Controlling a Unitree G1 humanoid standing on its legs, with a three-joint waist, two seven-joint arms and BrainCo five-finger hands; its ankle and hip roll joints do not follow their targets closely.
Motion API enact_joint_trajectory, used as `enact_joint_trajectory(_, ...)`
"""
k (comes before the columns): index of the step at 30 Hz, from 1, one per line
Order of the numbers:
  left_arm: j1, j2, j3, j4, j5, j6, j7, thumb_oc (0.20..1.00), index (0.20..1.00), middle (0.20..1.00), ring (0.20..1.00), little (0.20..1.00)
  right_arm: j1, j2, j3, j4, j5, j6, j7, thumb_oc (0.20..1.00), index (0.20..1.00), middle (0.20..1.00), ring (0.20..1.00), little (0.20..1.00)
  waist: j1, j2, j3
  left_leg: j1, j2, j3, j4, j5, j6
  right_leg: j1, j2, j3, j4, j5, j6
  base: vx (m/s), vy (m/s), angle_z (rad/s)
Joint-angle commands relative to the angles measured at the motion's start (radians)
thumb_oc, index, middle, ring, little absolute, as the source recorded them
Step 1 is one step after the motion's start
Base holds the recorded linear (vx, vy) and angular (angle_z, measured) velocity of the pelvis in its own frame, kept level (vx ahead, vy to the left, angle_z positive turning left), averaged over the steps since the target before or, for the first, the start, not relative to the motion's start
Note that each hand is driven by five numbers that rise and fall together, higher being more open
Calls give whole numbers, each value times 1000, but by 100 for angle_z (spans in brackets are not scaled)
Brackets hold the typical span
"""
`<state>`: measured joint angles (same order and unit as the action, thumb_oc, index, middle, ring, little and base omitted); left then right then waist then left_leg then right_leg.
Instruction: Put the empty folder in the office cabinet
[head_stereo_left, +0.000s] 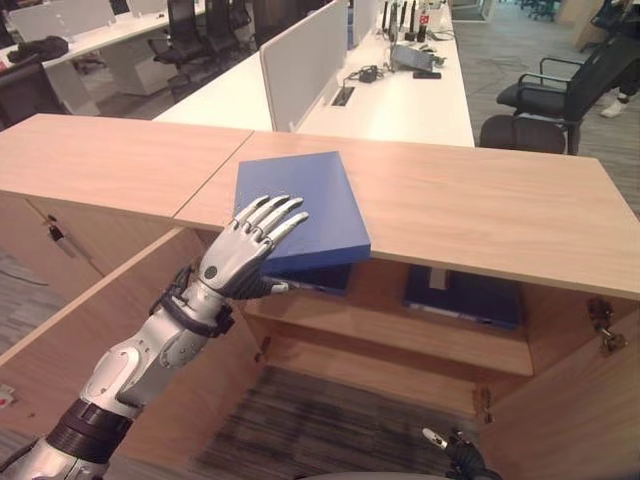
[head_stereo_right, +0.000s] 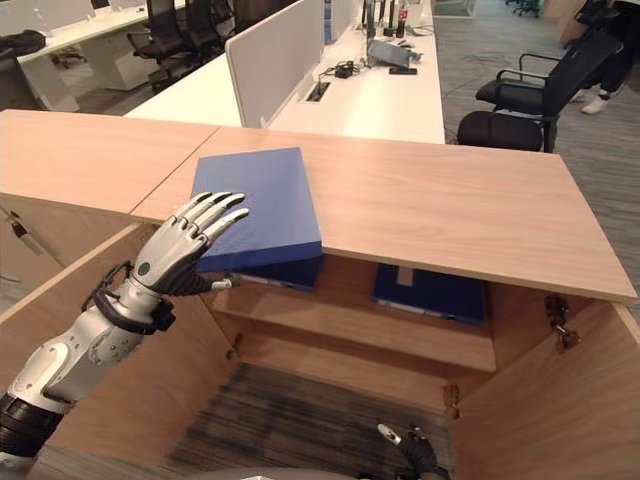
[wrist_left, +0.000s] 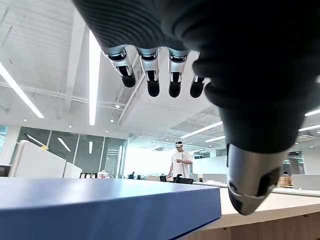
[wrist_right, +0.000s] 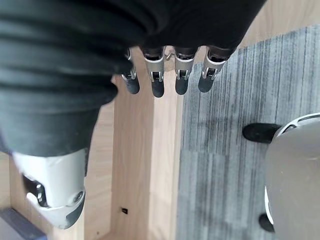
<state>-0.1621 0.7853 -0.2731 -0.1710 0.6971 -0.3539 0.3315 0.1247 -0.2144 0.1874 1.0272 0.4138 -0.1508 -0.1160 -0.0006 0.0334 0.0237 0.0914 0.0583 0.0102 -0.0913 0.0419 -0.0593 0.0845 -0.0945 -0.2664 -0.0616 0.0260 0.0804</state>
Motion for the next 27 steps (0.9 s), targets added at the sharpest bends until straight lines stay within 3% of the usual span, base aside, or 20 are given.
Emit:
enact_joint_trajectory(1,-125,-2,-13,41,17,15,1,1000,1000,1000,1000,1000,-28,17,-5,-15,61,-30,-3,1000,1000,1000,1000,1000,-11,-52,-4,34,30,-1,4,-99,-34,-24,-87,58,99,-62,106,9,6,-7)
enact_joint_trajectory(27,-181,-48,-53,183,107,91,21,1000,1000,1000,1000,1000,-26,10,-28,6,110,-21,14,1000,1000,1000,1000,1000,-22,-69,-6,32,31,10,4,-99,-31,-33,-85,68,102,-58,108,1,1,0)
